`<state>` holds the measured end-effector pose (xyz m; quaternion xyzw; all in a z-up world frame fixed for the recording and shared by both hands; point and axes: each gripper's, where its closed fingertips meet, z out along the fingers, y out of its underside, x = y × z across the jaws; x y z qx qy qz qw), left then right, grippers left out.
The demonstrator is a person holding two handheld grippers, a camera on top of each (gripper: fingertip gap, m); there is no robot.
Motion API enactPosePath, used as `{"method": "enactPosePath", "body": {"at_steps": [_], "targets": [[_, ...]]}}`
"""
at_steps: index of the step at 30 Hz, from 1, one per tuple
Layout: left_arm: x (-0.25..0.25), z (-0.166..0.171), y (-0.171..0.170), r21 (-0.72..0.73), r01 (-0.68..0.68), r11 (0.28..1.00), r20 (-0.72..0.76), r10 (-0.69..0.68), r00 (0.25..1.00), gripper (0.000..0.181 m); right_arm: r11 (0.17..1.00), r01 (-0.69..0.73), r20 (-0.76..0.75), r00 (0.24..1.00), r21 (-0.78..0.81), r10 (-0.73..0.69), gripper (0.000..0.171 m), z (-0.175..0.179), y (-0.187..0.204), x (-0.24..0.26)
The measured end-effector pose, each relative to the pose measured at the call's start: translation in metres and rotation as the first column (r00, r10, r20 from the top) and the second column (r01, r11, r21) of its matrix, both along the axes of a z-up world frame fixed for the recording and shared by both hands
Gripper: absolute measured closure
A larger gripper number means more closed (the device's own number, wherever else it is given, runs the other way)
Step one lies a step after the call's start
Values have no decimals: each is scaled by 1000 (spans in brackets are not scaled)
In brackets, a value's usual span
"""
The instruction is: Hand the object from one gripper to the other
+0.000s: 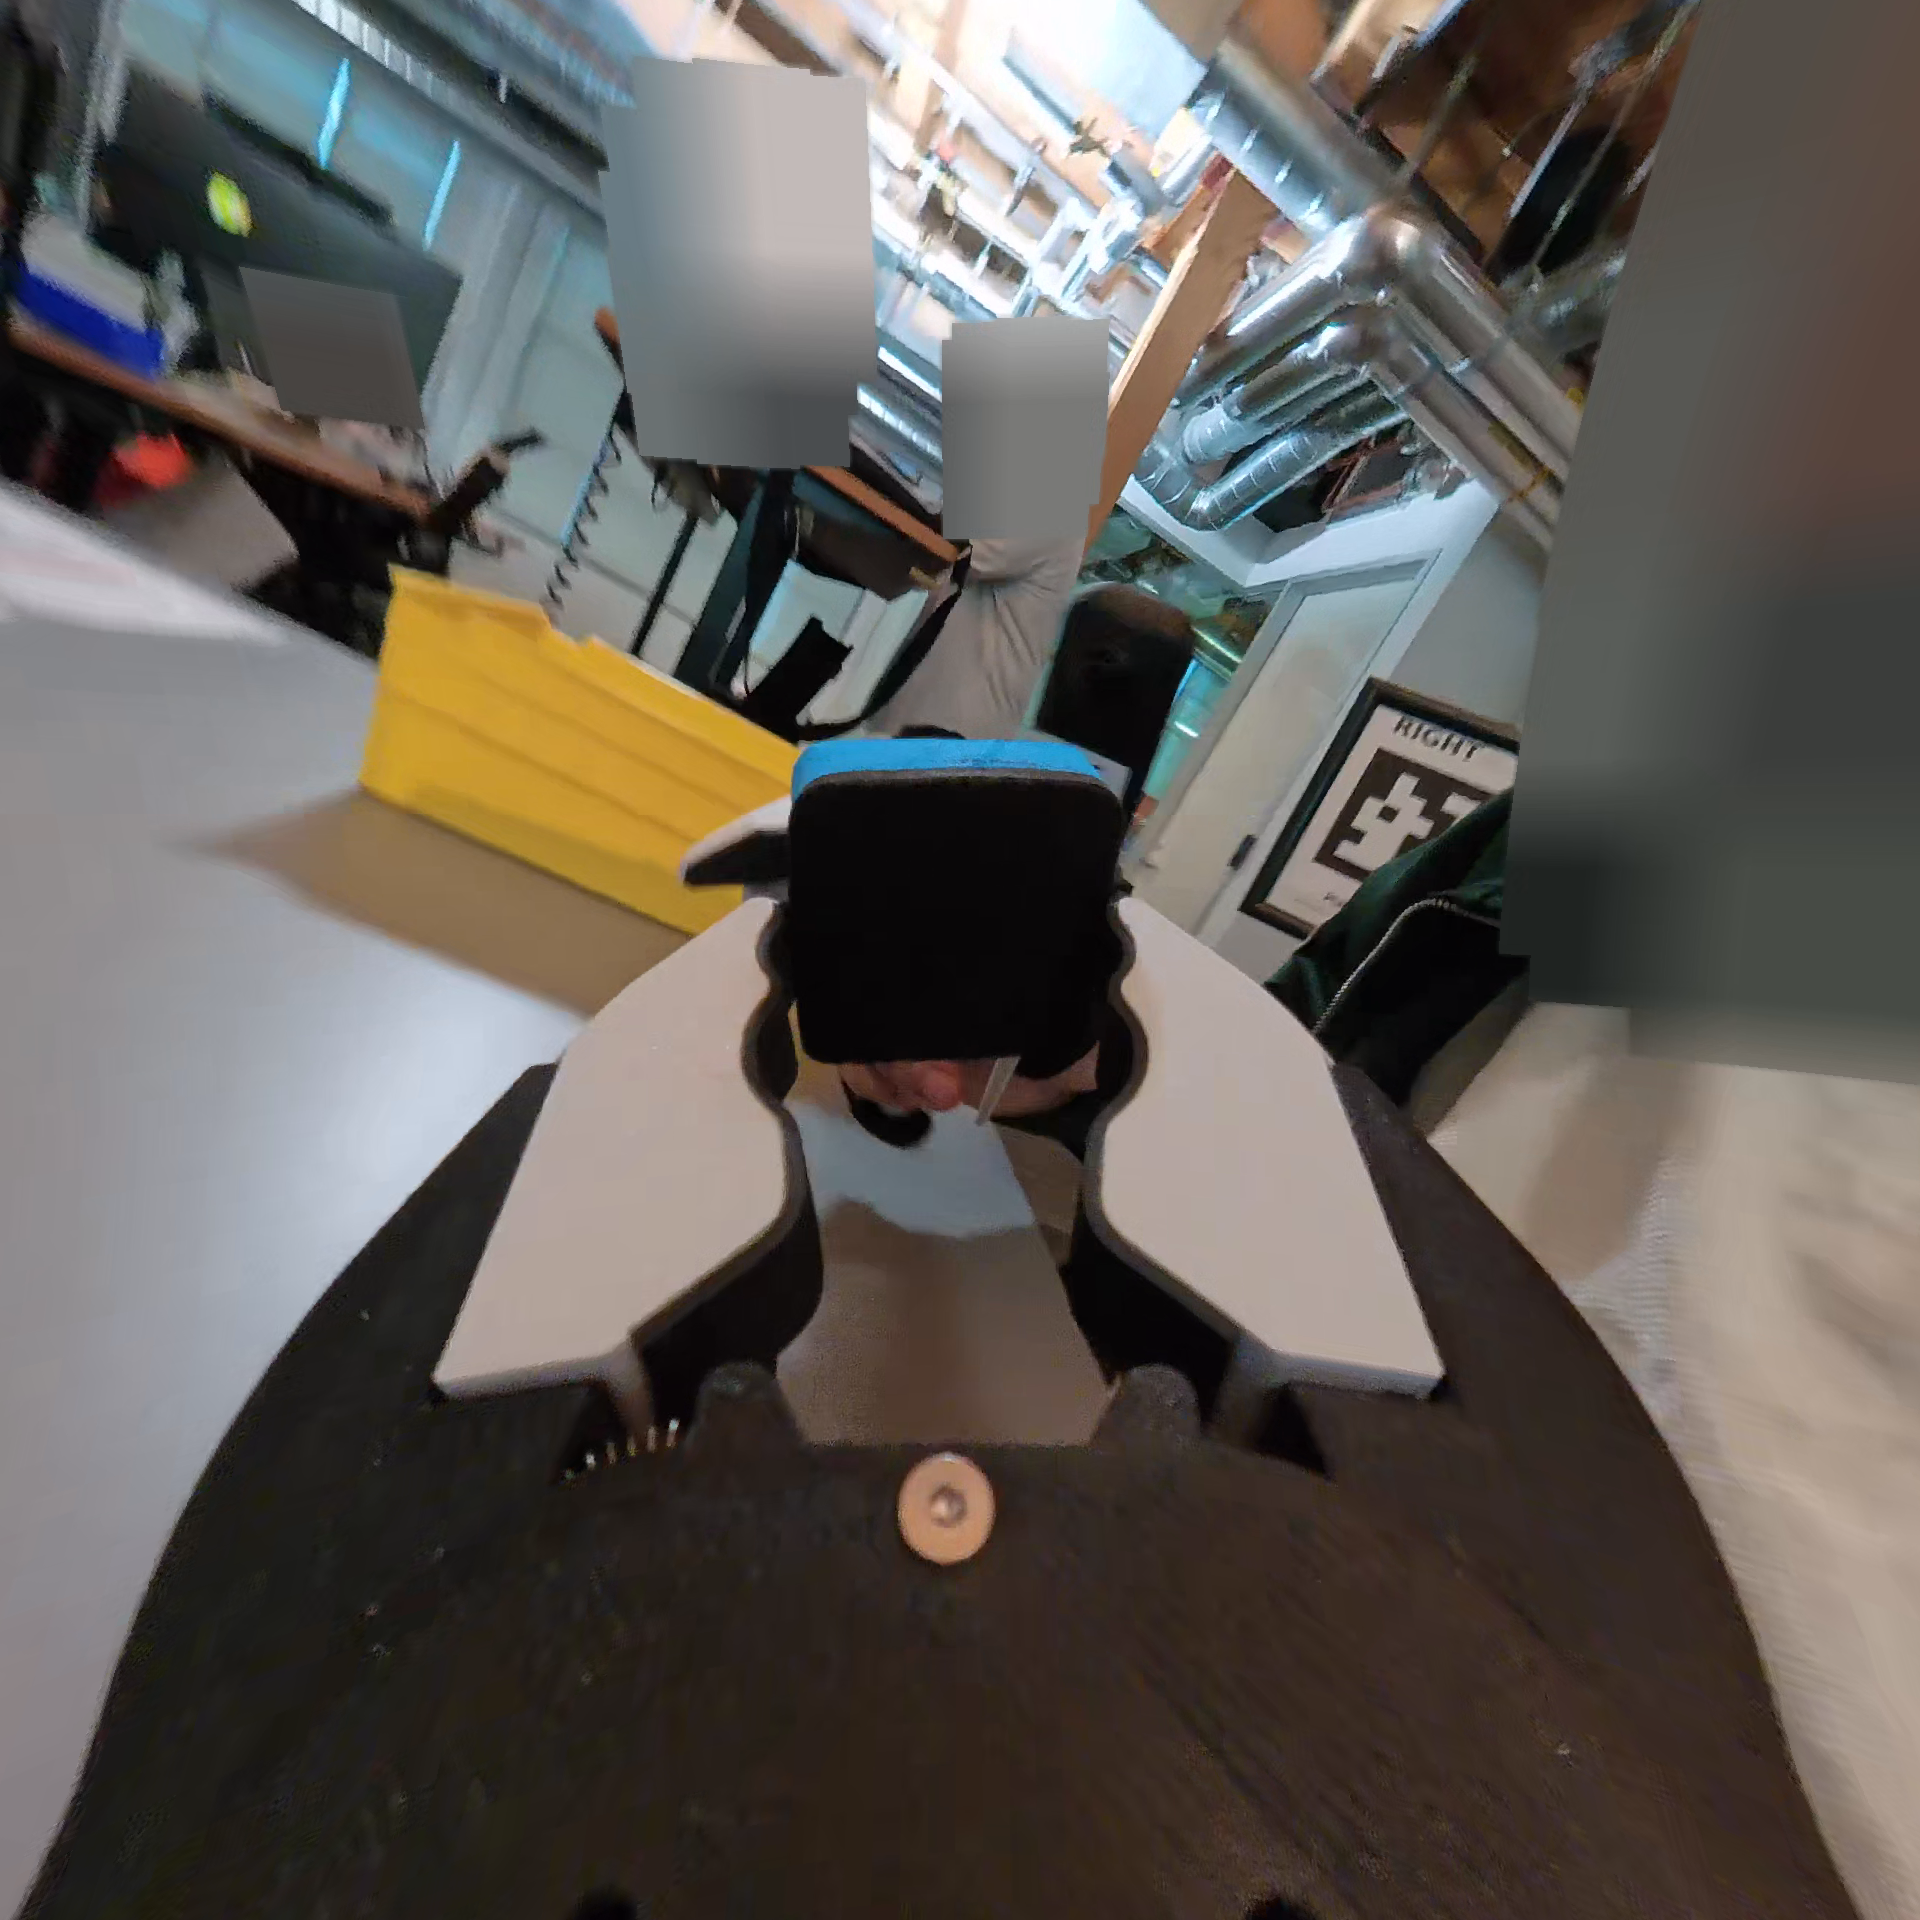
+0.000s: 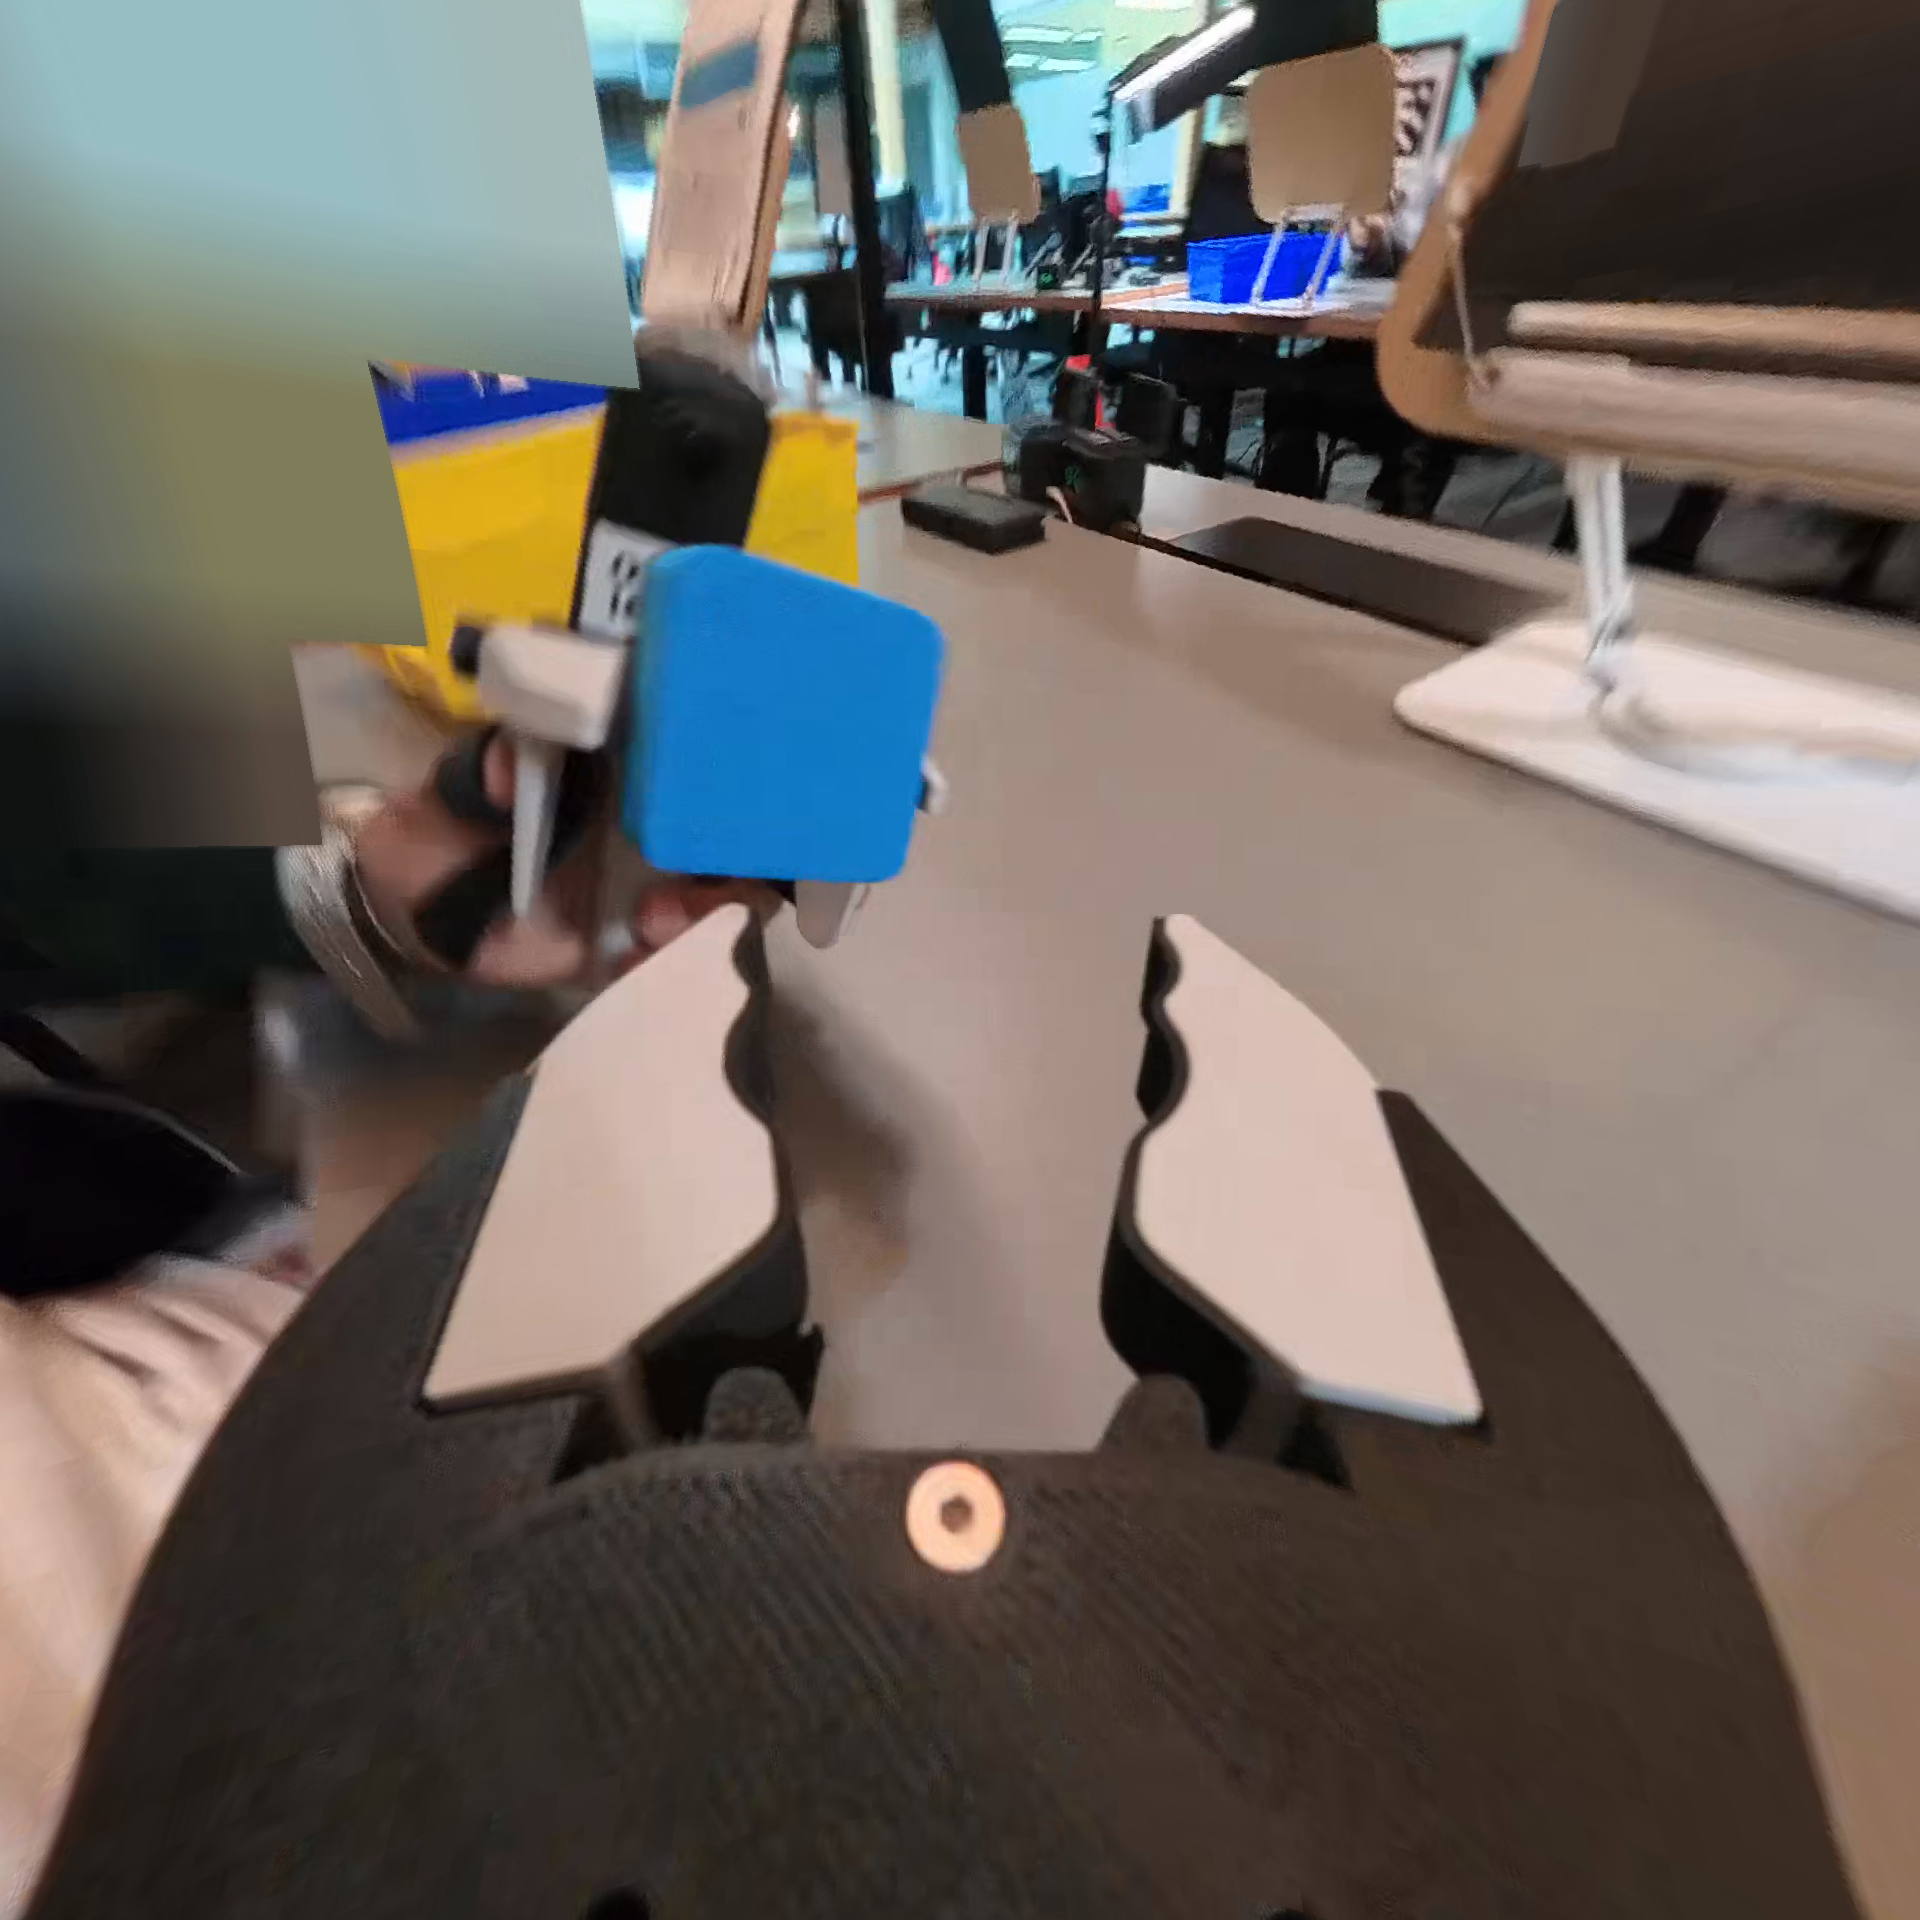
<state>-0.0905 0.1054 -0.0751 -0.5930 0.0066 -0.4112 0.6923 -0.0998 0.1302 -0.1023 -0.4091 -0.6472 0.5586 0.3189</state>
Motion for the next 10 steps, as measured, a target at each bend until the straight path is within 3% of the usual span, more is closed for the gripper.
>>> {"method": "enactPosePath", "body": {"at_steps": [2, 5, 10], "targets": [[0, 11, -4, 105, -58, 993, -93, 68, 993, 127, 960, -18, 51, 998, -278, 33, 109, 7, 2, 1], [4, 23, -10, 213, -105, 971, -186, 146, 972, 126, 734, -81, 55, 986, -674, 160, 117, 26, 2, 5], [19, 34, -15, 315, -66, 947, -203, 135, 970, 127, 326, -176, -23, 906, -929, 423, 125, 40, -20, 15]]}}
